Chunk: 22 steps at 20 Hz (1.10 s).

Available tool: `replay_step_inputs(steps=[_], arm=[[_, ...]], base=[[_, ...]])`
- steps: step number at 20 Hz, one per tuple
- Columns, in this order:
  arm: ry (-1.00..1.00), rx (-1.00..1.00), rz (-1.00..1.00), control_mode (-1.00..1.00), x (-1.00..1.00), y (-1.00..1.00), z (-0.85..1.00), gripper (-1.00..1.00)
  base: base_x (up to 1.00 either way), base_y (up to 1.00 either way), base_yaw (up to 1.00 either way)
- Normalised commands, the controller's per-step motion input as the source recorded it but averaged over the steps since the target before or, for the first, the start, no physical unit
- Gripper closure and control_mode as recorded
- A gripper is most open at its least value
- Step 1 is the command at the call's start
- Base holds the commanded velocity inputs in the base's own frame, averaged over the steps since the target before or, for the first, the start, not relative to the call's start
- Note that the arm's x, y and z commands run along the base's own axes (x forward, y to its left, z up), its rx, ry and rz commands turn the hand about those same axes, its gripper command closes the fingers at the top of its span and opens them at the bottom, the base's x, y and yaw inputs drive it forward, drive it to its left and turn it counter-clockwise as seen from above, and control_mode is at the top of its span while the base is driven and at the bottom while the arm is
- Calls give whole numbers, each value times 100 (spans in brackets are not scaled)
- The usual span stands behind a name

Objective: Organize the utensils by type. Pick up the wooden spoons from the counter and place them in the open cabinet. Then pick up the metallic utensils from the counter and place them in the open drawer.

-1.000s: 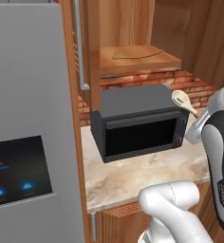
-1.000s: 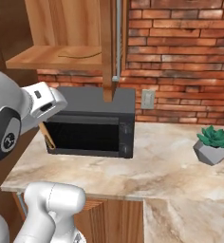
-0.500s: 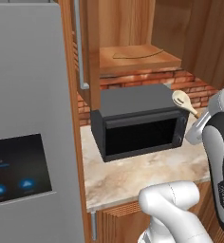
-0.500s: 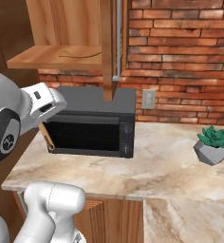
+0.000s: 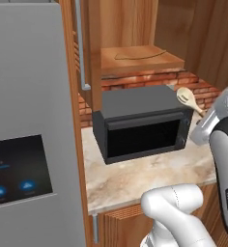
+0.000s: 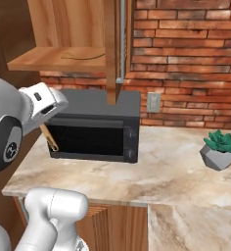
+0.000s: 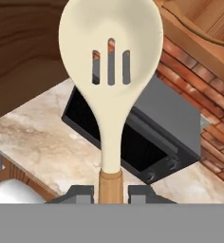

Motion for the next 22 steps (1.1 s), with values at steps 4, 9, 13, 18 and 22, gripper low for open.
replay_step_inputs(steps=[4, 9, 13, 18, 22], arm=[[0, -2, 4, -100, 56, 12, 20, 100], [1, -5, 0, -100, 80, 15, 22, 100], [0, -8, 0, -100, 84, 3, 8, 100], [-1, -5, 0, -100, 72, 0, 11, 100], [0, 0, 0, -100, 54, 0, 30, 100]], base=[[0, 0, 0], [0, 0, 0], [0, 0, 0], [0, 0, 0], [0, 0, 0]])
